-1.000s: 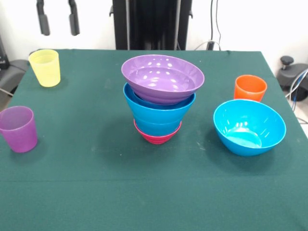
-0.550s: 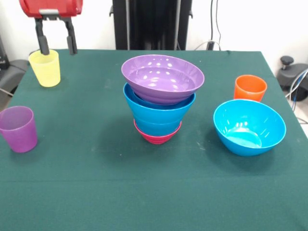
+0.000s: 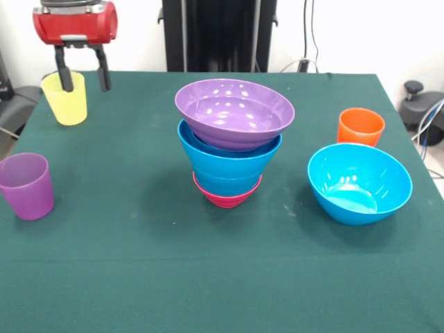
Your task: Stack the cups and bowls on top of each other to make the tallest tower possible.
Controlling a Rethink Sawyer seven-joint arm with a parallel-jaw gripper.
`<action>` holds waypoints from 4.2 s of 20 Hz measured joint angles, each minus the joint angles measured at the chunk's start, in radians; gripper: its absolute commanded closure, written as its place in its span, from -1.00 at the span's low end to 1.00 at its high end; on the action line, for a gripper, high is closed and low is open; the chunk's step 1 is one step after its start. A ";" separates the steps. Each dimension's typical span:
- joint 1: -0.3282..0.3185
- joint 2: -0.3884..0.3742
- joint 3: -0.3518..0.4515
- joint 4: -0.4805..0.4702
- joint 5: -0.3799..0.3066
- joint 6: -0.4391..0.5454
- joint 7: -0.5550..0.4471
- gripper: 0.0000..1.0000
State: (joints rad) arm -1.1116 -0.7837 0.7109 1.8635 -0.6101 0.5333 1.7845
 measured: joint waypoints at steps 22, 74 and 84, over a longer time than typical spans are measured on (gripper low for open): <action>-0.003 0.133 0.085 -0.230 -0.006 0.133 0.000 -1.00; 0.070 0.286 0.173 -0.474 -0.017 0.282 -0.029 -1.00; 0.067 0.281 0.173 -0.474 -0.017 0.282 -0.034 -1.00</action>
State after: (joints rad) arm -1.0443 -0.5028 0.8841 1.3896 -0.6267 0.8158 1.7502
